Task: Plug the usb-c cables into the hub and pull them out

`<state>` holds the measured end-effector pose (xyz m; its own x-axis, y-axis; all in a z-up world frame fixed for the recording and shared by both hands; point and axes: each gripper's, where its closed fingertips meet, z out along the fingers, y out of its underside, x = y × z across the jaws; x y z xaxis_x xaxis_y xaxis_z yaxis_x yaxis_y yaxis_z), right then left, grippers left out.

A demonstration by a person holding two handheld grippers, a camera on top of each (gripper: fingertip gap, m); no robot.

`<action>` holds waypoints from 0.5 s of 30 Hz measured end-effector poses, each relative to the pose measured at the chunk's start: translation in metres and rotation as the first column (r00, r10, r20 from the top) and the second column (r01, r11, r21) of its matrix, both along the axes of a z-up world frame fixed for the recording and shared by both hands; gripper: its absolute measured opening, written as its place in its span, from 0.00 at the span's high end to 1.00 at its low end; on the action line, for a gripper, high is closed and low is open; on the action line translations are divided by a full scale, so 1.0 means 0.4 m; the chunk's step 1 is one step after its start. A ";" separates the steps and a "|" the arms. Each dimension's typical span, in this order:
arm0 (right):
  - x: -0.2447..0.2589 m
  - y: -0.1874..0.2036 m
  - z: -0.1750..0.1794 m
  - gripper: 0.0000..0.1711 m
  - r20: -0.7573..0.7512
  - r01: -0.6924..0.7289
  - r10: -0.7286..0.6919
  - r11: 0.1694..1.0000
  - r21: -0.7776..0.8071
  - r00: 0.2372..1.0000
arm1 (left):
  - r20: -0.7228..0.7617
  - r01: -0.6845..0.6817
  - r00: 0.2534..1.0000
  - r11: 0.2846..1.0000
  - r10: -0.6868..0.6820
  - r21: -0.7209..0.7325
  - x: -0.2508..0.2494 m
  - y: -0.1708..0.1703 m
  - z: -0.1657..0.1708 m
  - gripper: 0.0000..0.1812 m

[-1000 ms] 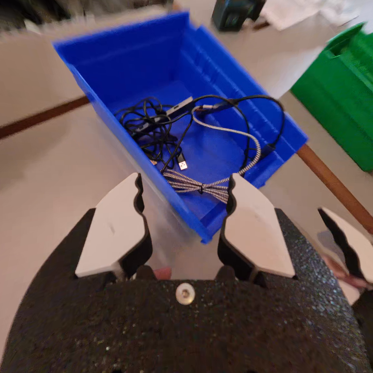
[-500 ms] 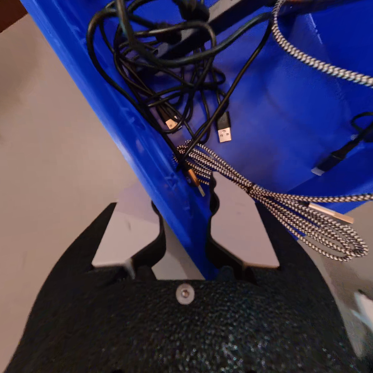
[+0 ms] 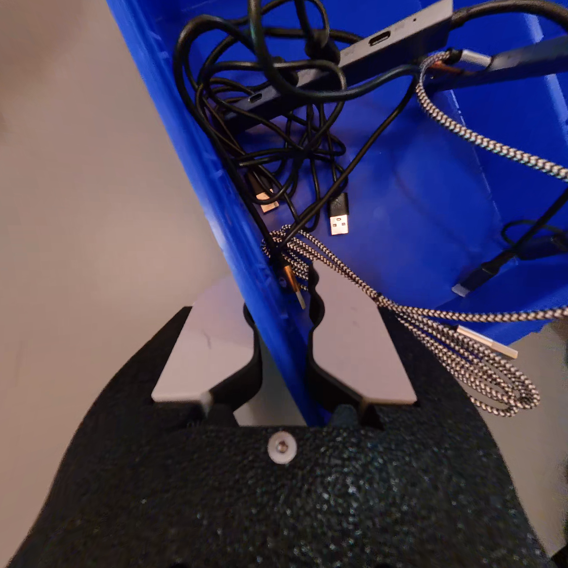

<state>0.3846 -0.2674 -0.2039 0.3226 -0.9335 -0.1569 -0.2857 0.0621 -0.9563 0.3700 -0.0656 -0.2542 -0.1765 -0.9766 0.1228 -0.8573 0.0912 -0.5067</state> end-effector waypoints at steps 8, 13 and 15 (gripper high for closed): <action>-0.096 0.165 0.133 0.95 0.097 -0.107 0.120 0.985 -0.132 0.988 | 0.187 -0.011 0.982 0.999 0.001 0.051 -0.113 0.113 0.110 0.86; -0.365 0.326 0.183 0.93 0.122 -0.203 0.254 0.923 -0.327 0.959 | 0.215 -0.011 0.977 0.998 -0.002 0.059 -0.373 0.268 0.146 0.86; -0.478 0.397 0.164 0.93 0.123 -0.247 0.298 0.915 -0.317 0.946 | 0.187 -0.052 0.981 0.998 0.043 0.043 -0.507 0.335 0.124 0.86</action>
